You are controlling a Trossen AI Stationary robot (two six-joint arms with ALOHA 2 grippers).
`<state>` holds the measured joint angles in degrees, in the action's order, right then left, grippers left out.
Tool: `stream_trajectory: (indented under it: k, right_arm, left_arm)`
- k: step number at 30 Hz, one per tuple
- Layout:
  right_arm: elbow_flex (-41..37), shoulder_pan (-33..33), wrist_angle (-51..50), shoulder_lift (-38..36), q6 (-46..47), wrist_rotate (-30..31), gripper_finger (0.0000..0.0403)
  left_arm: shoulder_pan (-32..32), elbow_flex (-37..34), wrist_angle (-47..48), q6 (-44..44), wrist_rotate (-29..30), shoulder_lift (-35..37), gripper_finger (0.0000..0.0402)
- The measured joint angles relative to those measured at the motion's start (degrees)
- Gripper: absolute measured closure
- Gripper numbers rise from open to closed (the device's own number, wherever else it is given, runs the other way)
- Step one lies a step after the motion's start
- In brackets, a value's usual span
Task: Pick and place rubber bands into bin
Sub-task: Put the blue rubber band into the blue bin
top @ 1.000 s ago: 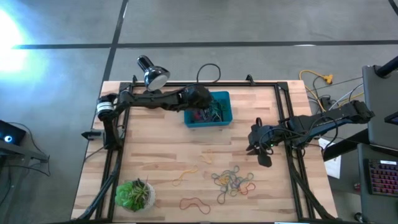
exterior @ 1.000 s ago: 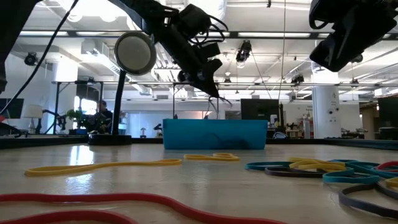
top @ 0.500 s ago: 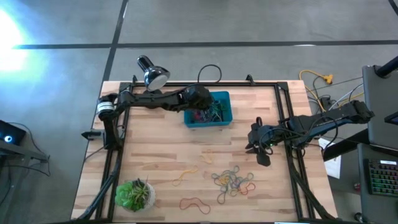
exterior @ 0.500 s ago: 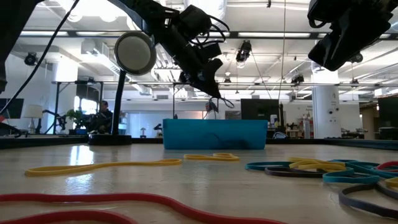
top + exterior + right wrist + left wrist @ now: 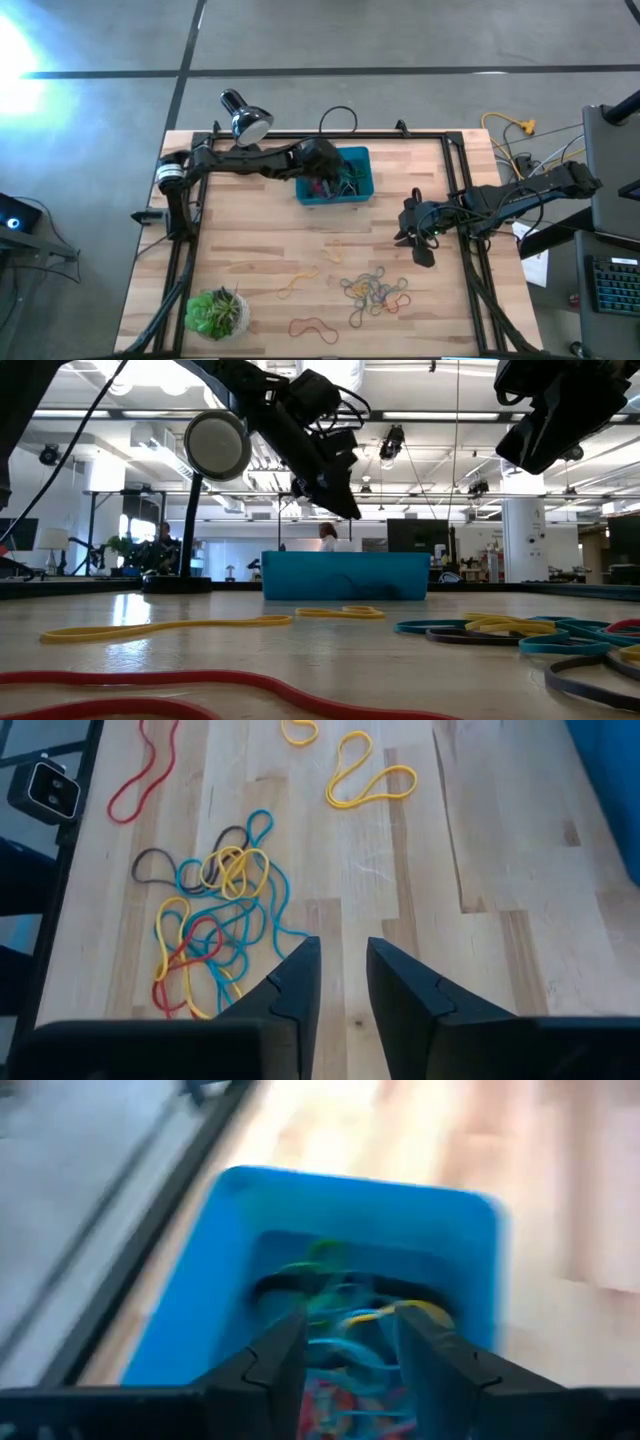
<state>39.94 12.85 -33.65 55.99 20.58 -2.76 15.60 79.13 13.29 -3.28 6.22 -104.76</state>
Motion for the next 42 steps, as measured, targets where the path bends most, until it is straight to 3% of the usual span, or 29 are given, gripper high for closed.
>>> stream_trajectory:
  k: [4,9,16,26,42]
  right_arm:
    - [-0.26,0.01,0.03,0.39,-1.55,-0.02,0.0324]
    - [-2.46,0.02,1.89,0.37,-3.41,-0.41,0.0324]
    - [-6.51,0.95,8.2,2.66,-4.55,-6.27,0.032]
    - [-6.97,3.82,20.11,13.58,-10.3,-6.33,0.0302]
    - [-4.56,3.8,28.57,29.26,-14.41,-8.25,0.0244]
  left_arm:
    - [-2.05,0.02,3.26,-0.08,-5.21,2.19,0.0268]
    - [-6.08,-0.02,10.63,-2.08,-6.88,5.63,0.0268]
    - [-12.06,-0.11,18.79,-3.07,-6.92,11.01,0.0268]
    - [-16.22,-0.77,22.27,2.21,-5.07,16.59,0.0268]
    - [-17.66,-8.27,23.24,7.9,-3.91,24.15,0.0268]
